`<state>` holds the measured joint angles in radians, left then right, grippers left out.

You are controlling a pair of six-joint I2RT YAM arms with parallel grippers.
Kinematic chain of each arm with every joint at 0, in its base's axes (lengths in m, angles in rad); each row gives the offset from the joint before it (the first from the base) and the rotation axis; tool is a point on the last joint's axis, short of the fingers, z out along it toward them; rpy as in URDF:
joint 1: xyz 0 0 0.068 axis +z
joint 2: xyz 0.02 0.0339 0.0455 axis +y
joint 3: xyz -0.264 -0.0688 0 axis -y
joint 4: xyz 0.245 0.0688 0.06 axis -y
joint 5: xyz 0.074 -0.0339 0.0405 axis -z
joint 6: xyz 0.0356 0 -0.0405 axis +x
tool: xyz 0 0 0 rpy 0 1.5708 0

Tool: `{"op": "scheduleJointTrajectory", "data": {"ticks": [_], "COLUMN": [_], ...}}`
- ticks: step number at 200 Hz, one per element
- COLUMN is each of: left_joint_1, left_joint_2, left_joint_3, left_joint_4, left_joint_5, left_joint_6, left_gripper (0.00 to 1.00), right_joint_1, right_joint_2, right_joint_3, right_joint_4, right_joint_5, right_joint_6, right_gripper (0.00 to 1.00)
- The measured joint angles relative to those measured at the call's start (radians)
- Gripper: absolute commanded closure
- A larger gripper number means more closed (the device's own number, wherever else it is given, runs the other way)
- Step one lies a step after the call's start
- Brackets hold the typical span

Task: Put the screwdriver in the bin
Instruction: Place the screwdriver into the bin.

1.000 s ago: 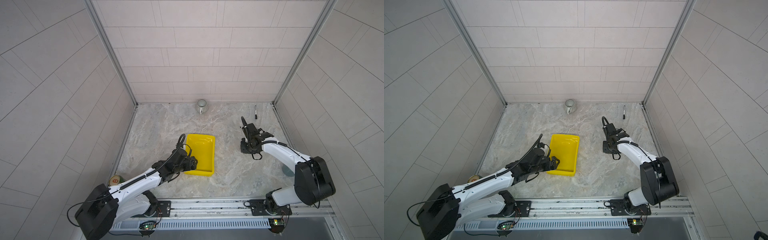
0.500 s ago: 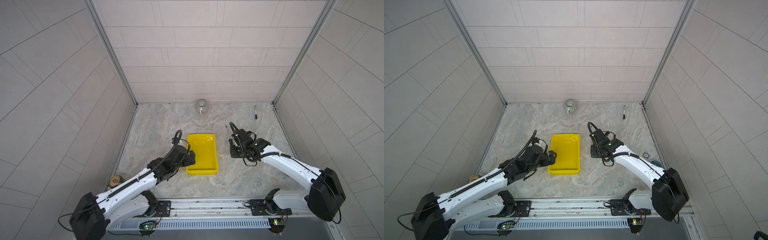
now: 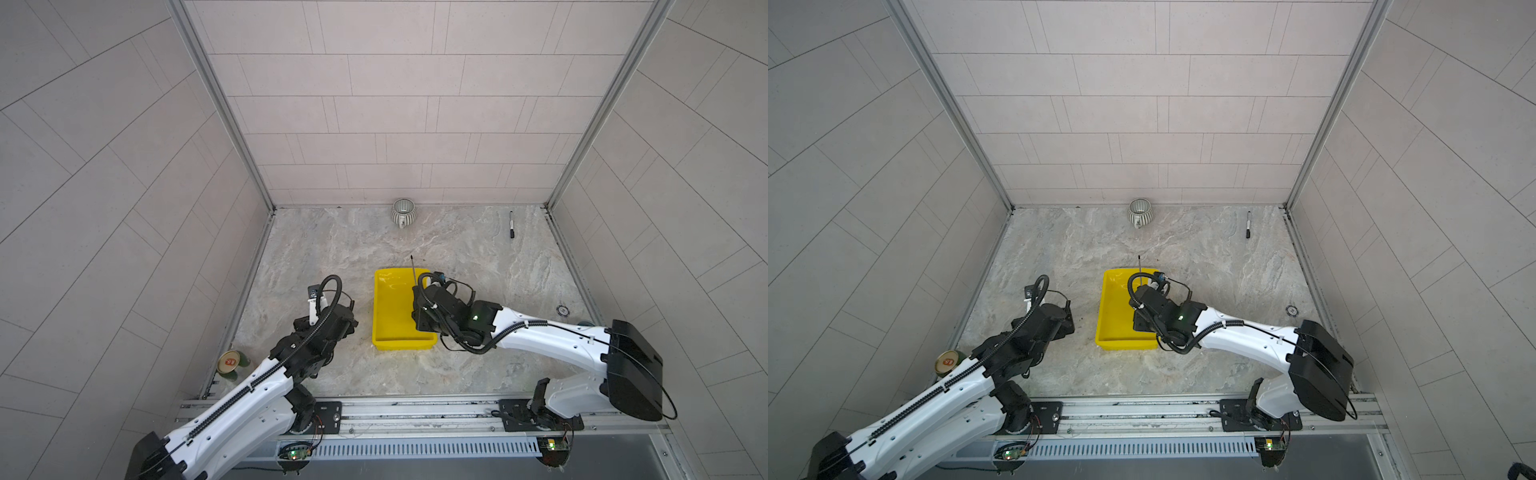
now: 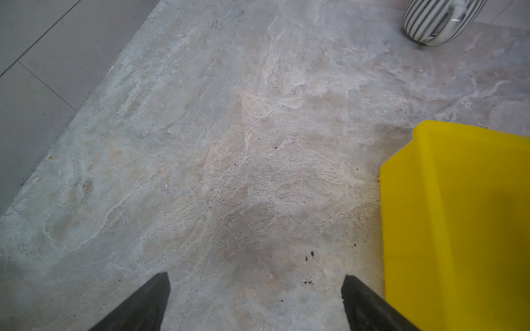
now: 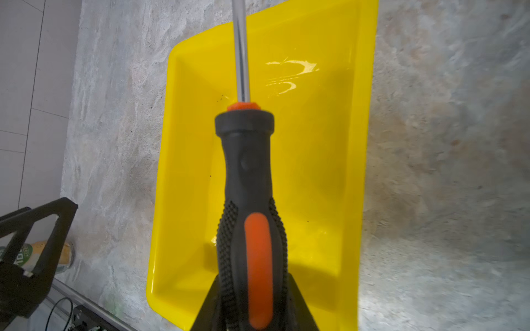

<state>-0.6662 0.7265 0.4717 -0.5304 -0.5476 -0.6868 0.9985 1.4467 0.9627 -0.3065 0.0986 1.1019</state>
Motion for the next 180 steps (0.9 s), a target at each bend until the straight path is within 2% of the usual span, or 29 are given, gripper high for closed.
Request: {"op": "scheduleJointTrajectory", "data": {"ticks": [64,180], "left_joint_1": [0.005,0.014], "left_joint_2": [-0.048,-0.081], "left_joint_3": [-0.008,-0.024], "left_joint_4": [0.002,0.002], "left_joint_5": [0.006,0.008], "left_joint_6": [0.006,0.006], "left_gripper": [0.00,0.00], "right_joint_1": [0.042,0.117], "right_joint_2": [0.165,0.270], "right_joint_3": [0.037,0.112], "right_joint_4": [0.139,0.175], "right_joint_5": [-0.011,-0.011], "right_joint_6": [0.161,0.239], "right_gripper": [0.89,0.86]}}
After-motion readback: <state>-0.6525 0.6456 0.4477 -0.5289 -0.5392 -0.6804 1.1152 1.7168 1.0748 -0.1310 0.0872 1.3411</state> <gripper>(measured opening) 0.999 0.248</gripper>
